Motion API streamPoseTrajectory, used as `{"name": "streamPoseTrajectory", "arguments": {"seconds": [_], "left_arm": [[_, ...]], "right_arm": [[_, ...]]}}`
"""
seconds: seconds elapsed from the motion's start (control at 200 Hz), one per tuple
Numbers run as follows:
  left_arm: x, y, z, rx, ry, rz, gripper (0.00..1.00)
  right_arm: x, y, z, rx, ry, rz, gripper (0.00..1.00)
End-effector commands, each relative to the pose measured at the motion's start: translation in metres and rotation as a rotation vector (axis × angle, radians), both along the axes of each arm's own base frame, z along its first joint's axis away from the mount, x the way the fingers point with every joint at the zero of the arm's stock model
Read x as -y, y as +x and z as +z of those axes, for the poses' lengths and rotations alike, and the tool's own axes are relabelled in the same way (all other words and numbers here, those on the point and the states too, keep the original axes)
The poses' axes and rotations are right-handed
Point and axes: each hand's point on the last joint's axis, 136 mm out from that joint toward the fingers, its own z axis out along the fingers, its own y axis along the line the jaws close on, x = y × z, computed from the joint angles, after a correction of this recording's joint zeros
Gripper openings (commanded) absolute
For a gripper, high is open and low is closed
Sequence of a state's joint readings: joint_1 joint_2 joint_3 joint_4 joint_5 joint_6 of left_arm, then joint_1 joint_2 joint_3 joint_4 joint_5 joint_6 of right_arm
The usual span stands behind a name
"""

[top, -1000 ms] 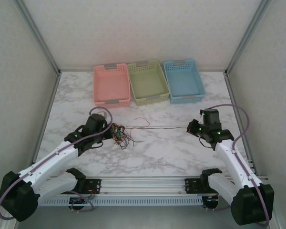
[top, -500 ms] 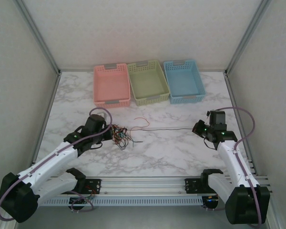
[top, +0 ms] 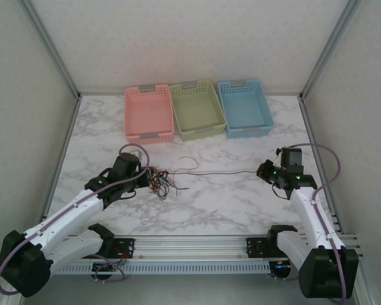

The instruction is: Untangle the cables

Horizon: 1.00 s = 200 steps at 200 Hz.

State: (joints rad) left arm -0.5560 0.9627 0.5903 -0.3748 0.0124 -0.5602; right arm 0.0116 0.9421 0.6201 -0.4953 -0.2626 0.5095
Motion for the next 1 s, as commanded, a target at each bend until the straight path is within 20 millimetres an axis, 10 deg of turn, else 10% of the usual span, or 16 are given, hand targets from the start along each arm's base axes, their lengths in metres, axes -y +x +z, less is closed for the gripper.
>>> {"name": "streamPoseTrajectory", "arguments": {"seconds": [0.0,0.18,0.44,0.996], "left_arm": [[0.003,0.002,-0.002,-0.002,-0.012,-0.025,0.00],[0.010,0.003,-0.002,-0.014,-0.025,-0.049,0.00],[0.016,0.004,0.006,-0.006,-0.043,-0.074,0.00],[0.014,0.005,0.009,-0.004,-0.024,-0.066,0.00]], "right_arm": [[-0.019,0.005,0.021,0.079,0.095,0.093,0.25],[-0.040,0.002,0.054,0.157,0.157,0.200,0.47],[-0.114,-0.006,0.079,0.227,0.176,0.475,0.46],[-0.323,-0.032,0.003,0.020,0.137,0.989,0.41]]}}
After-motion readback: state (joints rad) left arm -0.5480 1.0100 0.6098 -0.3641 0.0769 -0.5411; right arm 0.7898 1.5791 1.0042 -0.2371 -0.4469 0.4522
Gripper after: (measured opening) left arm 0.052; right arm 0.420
